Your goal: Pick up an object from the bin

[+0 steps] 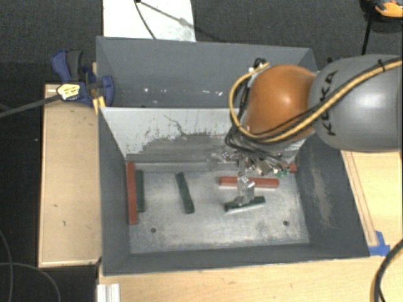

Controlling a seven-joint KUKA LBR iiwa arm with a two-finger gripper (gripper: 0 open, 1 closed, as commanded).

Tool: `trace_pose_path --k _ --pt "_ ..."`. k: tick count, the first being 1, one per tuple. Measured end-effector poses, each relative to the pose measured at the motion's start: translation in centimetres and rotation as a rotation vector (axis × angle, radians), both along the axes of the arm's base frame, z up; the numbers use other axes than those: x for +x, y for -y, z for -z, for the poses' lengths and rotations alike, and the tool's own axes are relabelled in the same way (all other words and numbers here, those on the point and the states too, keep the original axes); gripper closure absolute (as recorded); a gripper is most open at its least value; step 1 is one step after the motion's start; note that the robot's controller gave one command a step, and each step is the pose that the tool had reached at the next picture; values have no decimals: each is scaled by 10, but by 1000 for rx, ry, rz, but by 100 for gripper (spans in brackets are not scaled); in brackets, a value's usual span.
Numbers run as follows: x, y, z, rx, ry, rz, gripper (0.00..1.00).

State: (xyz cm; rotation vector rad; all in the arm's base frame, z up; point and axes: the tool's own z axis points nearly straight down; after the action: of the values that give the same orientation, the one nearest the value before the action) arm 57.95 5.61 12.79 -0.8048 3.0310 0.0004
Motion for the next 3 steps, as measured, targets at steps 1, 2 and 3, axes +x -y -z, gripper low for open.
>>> trace_pose_path --k 1,2,3 --pt "4 3 10 0 -3 6 0" --pt "-19 -7 27 0 -2 -32 0" --pt "-3 68 55 -1 1 201 100"
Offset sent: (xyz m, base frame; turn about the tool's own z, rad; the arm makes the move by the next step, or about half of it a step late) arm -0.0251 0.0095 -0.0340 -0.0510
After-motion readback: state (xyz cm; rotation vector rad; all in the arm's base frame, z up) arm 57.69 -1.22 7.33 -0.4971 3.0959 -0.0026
